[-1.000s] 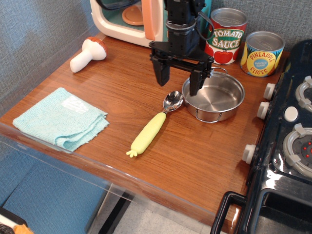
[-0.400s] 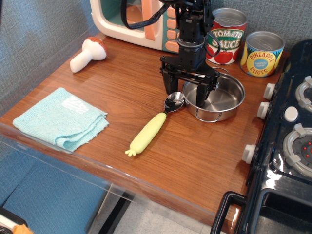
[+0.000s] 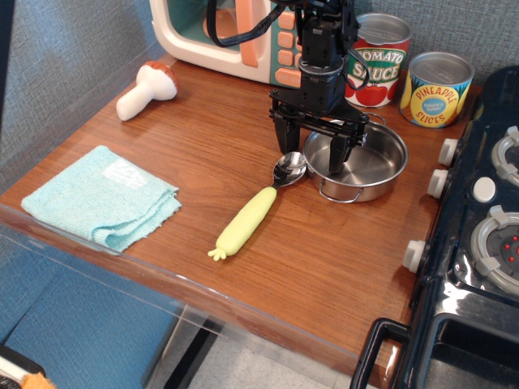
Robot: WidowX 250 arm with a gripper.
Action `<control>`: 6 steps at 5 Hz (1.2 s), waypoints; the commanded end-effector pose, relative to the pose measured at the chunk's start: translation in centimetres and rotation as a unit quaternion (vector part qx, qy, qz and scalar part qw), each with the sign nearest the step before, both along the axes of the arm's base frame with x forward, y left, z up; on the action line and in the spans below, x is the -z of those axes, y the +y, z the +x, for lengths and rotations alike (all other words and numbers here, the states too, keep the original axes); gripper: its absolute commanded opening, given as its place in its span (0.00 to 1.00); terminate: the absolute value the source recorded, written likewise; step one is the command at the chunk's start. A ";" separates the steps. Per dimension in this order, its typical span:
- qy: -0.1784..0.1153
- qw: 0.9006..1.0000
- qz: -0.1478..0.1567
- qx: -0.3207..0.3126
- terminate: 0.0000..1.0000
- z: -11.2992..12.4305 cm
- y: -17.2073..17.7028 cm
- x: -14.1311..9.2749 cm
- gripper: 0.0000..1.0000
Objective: Place the pot above the blue cloth
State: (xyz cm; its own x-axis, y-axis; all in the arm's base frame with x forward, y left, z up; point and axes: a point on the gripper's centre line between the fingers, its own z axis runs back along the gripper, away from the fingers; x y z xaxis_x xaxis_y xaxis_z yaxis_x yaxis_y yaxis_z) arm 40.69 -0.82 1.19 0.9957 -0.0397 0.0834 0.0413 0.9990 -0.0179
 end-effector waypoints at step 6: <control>-0.157 0.979 -0.126 0.021 0.00 -0.6 -4.1 -13.1 0.00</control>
State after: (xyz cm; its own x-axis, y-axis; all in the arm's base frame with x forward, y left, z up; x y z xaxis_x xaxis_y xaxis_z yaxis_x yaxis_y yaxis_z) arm 39.78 -5.60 11.64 0.9431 -0.0279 0.3314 0.1157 0.9618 -0.2482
